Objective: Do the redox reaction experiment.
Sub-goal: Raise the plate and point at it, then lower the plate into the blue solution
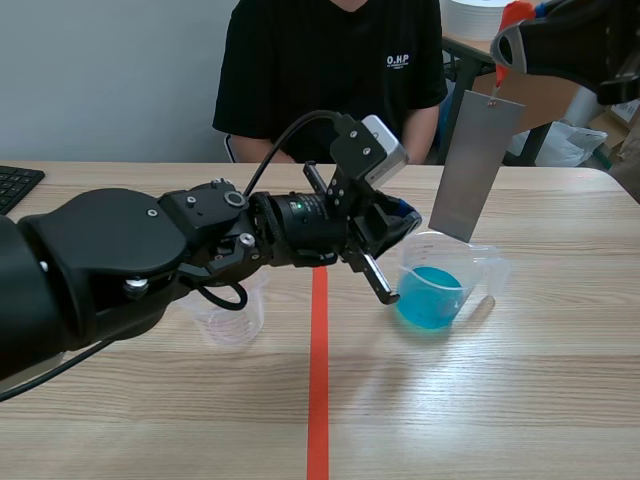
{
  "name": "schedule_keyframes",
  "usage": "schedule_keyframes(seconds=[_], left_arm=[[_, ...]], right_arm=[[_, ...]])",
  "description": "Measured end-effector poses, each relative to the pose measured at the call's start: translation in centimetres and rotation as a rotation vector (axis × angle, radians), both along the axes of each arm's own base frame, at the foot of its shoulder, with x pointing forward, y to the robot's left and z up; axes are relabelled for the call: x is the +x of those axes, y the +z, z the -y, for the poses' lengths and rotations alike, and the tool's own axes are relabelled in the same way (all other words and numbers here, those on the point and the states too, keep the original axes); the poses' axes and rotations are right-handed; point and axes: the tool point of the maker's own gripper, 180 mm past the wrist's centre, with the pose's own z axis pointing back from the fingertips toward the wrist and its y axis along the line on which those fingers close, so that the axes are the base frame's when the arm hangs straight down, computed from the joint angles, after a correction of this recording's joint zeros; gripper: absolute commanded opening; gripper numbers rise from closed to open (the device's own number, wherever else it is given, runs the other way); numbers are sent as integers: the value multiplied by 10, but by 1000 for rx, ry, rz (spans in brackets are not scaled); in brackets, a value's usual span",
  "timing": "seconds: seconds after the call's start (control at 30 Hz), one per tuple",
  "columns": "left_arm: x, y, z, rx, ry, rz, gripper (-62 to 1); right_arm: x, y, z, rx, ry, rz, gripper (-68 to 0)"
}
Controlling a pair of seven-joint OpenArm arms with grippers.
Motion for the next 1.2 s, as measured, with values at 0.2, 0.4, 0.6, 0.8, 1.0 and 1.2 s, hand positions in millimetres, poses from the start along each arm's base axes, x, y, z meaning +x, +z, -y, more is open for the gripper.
schedule_keyframes(seconds=[0.2, 0.4, 0.6, 0.8, 1.0, 1.2], left_arm=[[-8, -3, -40, -22, 46, -8, -564], [-23, 14, -103, -23, 128, 33, -564], [-45, 22, -179, 39, 271, 57, -564], [-82, 1, -247, 139, 444, -6, -564], [-138, -37, -311, 240, 643, -148, -564], [-202, -60, -356, 303, 816, -293, -564]], right_arm=[[0, 0, 0, -1, 0, 0, -662], [0, -1, 0, -1, 0, -3, -662], [-3, -7, 0, 1, -2, -18, -662], [1, -5, 2, -4, -16, 17, -662], [3, 0, 2, 10, -18, 47, -662], [8, -3, 9, 40, -38, 38, -662]])
